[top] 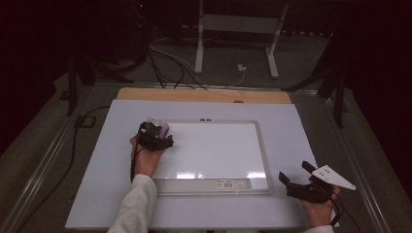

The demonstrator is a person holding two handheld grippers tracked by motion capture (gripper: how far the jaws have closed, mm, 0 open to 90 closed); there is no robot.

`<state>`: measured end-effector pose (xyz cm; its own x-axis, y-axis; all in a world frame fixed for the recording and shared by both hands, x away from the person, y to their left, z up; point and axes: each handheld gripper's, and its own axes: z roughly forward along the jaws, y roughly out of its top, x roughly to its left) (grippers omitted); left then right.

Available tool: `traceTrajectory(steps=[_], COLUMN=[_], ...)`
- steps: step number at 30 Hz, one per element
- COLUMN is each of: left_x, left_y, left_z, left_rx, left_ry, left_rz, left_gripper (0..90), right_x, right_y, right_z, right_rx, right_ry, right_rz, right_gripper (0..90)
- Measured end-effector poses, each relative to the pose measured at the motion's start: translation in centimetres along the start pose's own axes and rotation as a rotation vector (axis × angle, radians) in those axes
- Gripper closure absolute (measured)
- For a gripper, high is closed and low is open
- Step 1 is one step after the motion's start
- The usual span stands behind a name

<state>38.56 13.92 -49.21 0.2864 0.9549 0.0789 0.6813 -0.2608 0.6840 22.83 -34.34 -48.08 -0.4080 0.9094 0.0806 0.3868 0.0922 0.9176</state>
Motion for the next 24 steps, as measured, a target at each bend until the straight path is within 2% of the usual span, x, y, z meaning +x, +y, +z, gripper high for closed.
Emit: traceTrajectory(steps=[4, 9, 17, 24], left_x=[0.1, 0.4, 1.6, 2.3], left_y=[-0.3, -0.2, -0.2, -0.4], left_z=[0.0, 0.1, 0.1, -0.1], left_rx=[0.003, 0.013, 0.029, 0.041], left_ry=[0.022, 0.028, 0.039, 0.037], left_rz=[0.028, 0.025, -0.013, -0.044], left_gripper=[27.8, 28.5, 30.0, 40.6], right_x=[0.0, 0.1, 0.0, 0.0], right_y=[0.0, 0.0, 0.0, 0.0], right_z=[0.0, 0.1, 0.0, 0.1], right_rx=[0.001, 0.003, 0.001, 0.004], right_ry=[-0.002, 0.001, 0.001, 0.001], right_rz=[0.003, -0.001, 0.000, -0.002], right_gripper=[0.1, 0.1, 0.1, 0.1])
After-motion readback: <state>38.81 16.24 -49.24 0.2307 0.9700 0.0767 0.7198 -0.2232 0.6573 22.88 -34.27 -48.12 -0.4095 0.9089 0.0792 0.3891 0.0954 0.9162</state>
